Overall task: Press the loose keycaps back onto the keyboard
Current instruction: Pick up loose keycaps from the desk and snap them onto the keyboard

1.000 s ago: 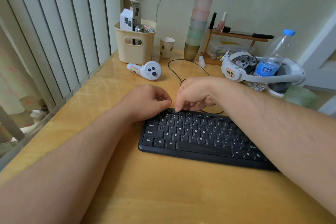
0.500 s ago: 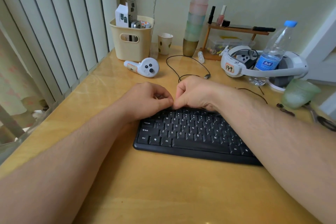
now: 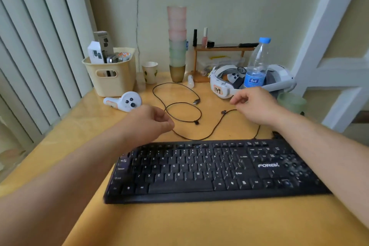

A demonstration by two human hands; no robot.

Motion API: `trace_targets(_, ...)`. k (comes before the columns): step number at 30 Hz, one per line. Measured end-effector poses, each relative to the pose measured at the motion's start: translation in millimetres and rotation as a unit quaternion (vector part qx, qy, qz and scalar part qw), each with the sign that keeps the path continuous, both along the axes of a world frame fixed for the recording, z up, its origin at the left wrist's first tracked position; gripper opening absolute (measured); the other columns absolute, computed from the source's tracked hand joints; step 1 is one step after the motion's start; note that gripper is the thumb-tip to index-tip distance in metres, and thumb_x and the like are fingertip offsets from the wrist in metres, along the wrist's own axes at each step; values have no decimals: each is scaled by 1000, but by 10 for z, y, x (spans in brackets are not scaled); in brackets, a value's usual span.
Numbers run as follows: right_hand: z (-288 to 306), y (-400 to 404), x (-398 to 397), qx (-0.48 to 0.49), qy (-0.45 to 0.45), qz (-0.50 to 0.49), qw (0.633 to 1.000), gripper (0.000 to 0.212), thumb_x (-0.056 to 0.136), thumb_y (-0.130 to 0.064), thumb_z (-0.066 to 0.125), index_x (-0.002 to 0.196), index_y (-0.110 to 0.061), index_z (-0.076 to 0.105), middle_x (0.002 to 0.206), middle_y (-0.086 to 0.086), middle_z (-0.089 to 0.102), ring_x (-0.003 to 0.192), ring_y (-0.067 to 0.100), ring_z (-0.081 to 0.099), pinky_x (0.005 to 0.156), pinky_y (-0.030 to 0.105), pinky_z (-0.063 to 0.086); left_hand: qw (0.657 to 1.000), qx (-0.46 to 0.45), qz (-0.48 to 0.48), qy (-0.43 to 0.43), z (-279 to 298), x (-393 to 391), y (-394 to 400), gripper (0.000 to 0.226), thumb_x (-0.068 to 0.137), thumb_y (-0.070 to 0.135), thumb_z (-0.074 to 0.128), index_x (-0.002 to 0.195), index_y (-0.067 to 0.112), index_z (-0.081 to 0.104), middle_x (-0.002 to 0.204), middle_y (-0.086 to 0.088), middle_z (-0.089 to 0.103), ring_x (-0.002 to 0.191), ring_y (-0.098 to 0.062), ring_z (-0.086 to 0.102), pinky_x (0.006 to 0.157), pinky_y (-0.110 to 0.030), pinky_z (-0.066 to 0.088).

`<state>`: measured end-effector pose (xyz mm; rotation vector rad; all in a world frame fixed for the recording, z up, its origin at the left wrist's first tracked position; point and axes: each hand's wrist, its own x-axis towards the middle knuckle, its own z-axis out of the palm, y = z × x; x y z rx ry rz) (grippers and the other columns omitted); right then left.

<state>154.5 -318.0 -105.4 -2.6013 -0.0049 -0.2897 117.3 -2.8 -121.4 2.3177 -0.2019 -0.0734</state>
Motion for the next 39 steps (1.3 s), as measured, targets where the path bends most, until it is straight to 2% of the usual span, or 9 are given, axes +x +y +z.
trace_targets(2, -70, -48, 100, -25, 2, -6, 1000, 24, 97, -17, 64, 91, -39, 73, 109, -13, 71, 96, 10, 61, 82, 26, 43, 999, 18, -7, -35, 39, 51, -239, 12, 93, 42, 72, 87, 34, 76, 90, 16, 71, 87, -5, 65, 72, -26, 49)
trace_targets(6, -203, 40, 257, -61, 5, 16, 998, 16, 97, -23, 67, 109, -28, 77, 114, -9, 70, 98, 11, 57, 87, 26, 41, 997, 55, -35, -37, 40, 171, -685, 11, 94, 41, 68, 89, 34, 76, 94, 17, 69, 89, -5, 64, 76, -27, 52)
trace_targets(10, -334, 149, 389, -81, 20, 26, 996, 18, 96, -28, 67, 110, -28, 78, 114, -6, 70, 98, 13, 60, 85, 28, 47, 996, 77, -30, -32, -27, 382, -964, 10, 89, 39, 67, 86, 35, 75, 92, 15, 72, 91, -10, 66, 86, -36, 59)
trace_targets(14, -399, 213, 471, -91, 21, 5, 996, 15, 96, -20, 67, 98, -28, 79, 114, 0, 70, 98, 18, 64, 83, 31, 55, 996, 84, -28, -21, -58, 465, -1041, 9, 89, 37, 67, 86, 35, 75, 94, 14, 72, 94, -10, 65, 88, -36, 58)
trace_targets(18, -212, 281, 269, -9, -23, 45, 999, 13, 92, -19, 74, 99, -30, 76, 97, -13, 70, 89, 7, 64, 80, 22, 49, 1000, 5, -17, -6, -22, 428, -920, 9, 92, 33, 70, 87, 32, 77, 90, 9, 76, 88, -12, 68, 74, -29, 52)
trace_targets(22, -78, 388, -307, 146, -62, 138, 978, 23, 88, -21, 80, 102, -38, 74, 90, -21, 72, 81, -2, 63, 71, 8, 48, 995, -96, 3, 8, 130, 266, -642, 8, 96, 32, 72, 99, 30, 79, 91, 12, 78, 89, -7, 66, 76, -27, 46)
trace_targets(26, -174, 452, -601, 205, -125, 171, 956, 35, 83, -14, 84, 108, -37, 75, 95, -22, 74, 88, 4, 69, 79, 24, 58, 993, -110, -32, 18, 188, -20, -492, 12, 101, 31, 67, 102, 29, 78, 95, 15, 79, 92, -10, 65, 83, -31, 48)
trace_targets(33, -305, 509, -625, 212, -194, 170, 943, 34, 80, -12, 87, 102, -36, 77, 93, -21, 75, 84, 8, 70, 77, 28, 58, 991, -126, -43, -13, 59, -364, -537, 17, 99, 40, 67, 97, 29, 79, 94, 15, 79, 100, -20, 71, 96, -39, 55)
trace_targets(39, -340, 560, -639, 203, -225, 205, 931, 31, 76, -10, 89, 100, -27, 80, 91, -16, 76, 81, 13, 71, 75, 34, 58, 988, -145, -49, -28, 49, -434, -526, 14, 98, 43, 67, 93, 36, 77, 93, -1, 78, 96, -36, 68, 87, -50, 57)
